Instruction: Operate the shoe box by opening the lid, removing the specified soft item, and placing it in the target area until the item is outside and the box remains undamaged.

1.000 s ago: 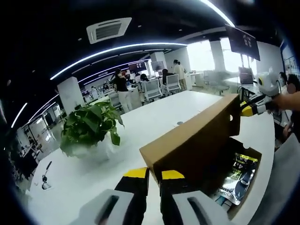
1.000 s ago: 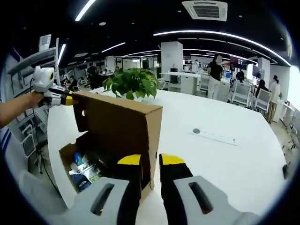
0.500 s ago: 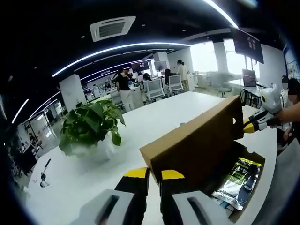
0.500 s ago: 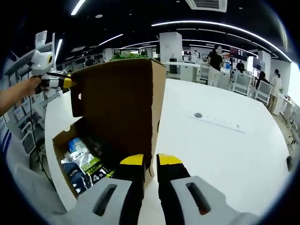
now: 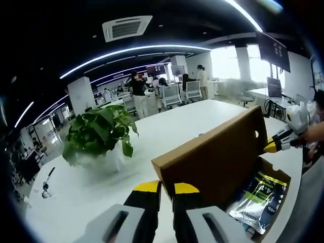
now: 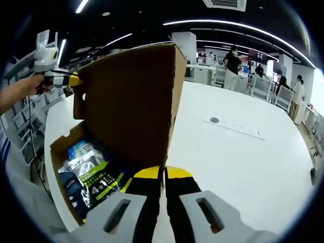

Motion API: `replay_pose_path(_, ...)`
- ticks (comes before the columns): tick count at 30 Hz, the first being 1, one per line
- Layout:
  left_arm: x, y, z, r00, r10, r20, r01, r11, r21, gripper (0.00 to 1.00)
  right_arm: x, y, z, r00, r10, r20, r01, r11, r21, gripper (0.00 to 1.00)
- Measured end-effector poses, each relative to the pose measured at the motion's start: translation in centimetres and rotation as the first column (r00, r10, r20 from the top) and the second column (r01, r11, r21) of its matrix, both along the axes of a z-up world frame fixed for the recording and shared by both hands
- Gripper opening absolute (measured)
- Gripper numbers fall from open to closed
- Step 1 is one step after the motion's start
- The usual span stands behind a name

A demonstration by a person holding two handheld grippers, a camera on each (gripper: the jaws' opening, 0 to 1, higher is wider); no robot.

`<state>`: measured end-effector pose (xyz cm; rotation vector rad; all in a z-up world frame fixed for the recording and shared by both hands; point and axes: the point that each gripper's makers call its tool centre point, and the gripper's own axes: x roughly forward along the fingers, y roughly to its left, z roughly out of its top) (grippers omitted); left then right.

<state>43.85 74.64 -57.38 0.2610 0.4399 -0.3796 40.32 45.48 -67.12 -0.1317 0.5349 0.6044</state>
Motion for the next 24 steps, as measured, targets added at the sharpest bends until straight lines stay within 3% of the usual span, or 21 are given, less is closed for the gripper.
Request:
replay_pose_path(3, 0.4, 0.0, -0.4, 1.0, 0.014, -0.002, -0.014, 1.0, 0.004, 0.08, 0.0, 0.0, 0.0, 1.0, 0.008, 0.014, -0.008, 1.0, -0.013, 0.0)
replay_pose_path(7, 0.4, 0.1, -1.6, 0.998, 0.045, -0.033, -0.045, 0.999, 0.004, 0.17, 0.3, 0.1, 0.1, 1.0, 0.007, 0.021, -0.006, 1.0, -0.014, 0.0)
replay_pose_path(16, -1.5, 0.9, -5.2, 0.986, 0.125, -0.11, -0.129, 0.991, -0.026, 0.16, 0.7, 0.1, 0.1, 1.0, 0.018, 0.024, -0.018, 0.999, -0.032, 0.0)
replay_pose_path(24, -2.7, 0.7, -7.8, 0.976, 0.136, -0.171, -0.147, 0.988, -0.053, 0.1, 1.1, 0.3, 0.2, 0.999, 0.024, 0.025, -0.023, 0.999, -0.046, 0.0)
